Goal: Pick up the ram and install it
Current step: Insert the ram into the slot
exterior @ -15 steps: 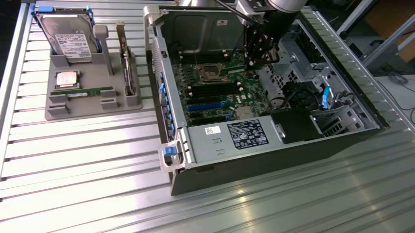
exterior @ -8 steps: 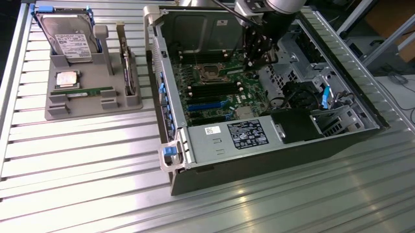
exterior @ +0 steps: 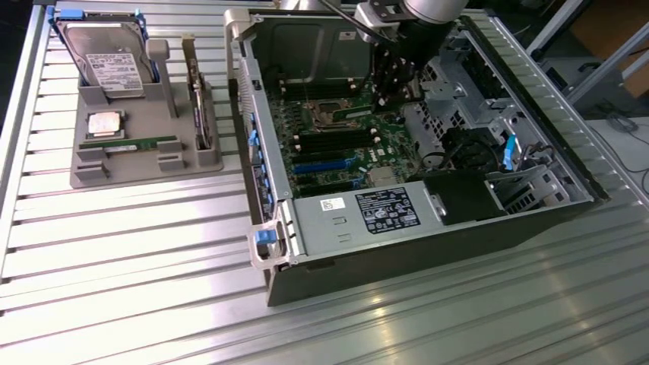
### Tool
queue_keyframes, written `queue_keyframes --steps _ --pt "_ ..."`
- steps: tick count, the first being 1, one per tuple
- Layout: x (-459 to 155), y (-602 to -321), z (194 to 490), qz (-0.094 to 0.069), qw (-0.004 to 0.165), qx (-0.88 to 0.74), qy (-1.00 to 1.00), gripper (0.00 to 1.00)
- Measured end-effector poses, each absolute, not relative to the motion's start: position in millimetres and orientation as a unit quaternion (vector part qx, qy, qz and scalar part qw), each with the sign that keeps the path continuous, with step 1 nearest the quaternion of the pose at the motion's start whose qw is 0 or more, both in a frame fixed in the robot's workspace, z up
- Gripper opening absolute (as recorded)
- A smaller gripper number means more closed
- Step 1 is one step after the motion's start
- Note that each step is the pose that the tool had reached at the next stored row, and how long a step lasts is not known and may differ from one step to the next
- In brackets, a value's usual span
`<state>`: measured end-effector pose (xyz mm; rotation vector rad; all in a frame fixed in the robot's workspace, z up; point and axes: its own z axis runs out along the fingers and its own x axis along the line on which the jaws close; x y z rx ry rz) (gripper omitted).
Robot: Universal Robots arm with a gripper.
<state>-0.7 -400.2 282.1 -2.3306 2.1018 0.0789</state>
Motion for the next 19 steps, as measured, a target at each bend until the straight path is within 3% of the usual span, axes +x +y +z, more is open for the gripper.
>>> queue_keyframes --steps 19 --pt "-27.1 -403.6 274.4 0.024 0.000 -0.735 0.678 0.14"
